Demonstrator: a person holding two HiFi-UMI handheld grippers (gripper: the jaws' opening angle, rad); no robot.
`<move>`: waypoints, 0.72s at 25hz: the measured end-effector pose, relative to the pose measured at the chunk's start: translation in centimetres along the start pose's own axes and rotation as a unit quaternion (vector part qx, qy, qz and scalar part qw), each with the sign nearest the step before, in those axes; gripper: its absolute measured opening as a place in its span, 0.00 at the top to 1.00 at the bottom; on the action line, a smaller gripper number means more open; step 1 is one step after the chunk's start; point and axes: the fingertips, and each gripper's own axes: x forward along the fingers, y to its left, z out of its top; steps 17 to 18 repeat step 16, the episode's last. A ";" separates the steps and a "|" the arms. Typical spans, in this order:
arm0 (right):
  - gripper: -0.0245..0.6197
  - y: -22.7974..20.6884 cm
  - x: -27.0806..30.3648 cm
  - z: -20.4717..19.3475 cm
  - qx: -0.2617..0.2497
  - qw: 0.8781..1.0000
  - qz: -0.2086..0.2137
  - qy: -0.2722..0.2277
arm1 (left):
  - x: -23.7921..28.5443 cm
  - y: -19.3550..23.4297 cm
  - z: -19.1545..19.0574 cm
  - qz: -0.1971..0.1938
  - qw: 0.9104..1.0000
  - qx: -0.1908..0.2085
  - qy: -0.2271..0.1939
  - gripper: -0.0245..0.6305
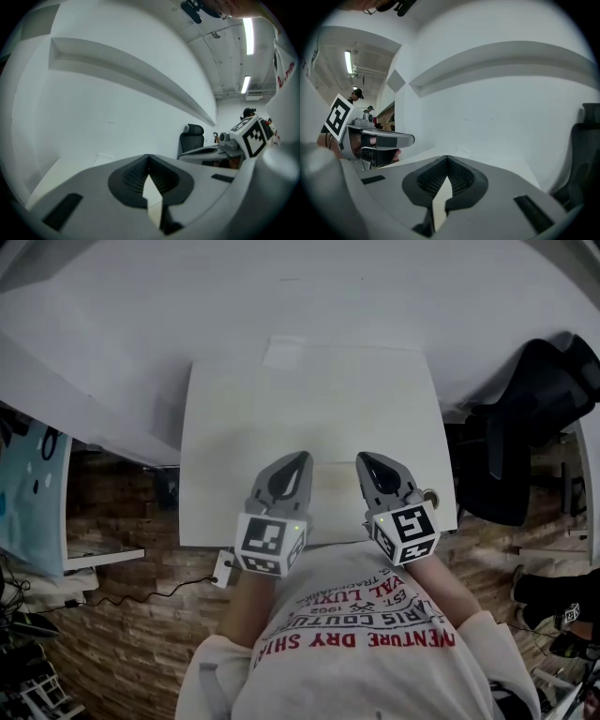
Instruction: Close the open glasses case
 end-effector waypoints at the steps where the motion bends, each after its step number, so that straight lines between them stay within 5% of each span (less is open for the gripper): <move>1: 0.95 0.1 0.0 0.0 -0.003 1.000 -0.002 0.001 | 0.0 0.1 -0.1 0.001 1.000 -0.001 0.001 0.96; 18: 0.95 -0.9 0.9 -1.0 0.005 1.000 -0.012 0.015 | 1.3 0.8 -1.5 0.007 1.000 -0.022 0.021 0.96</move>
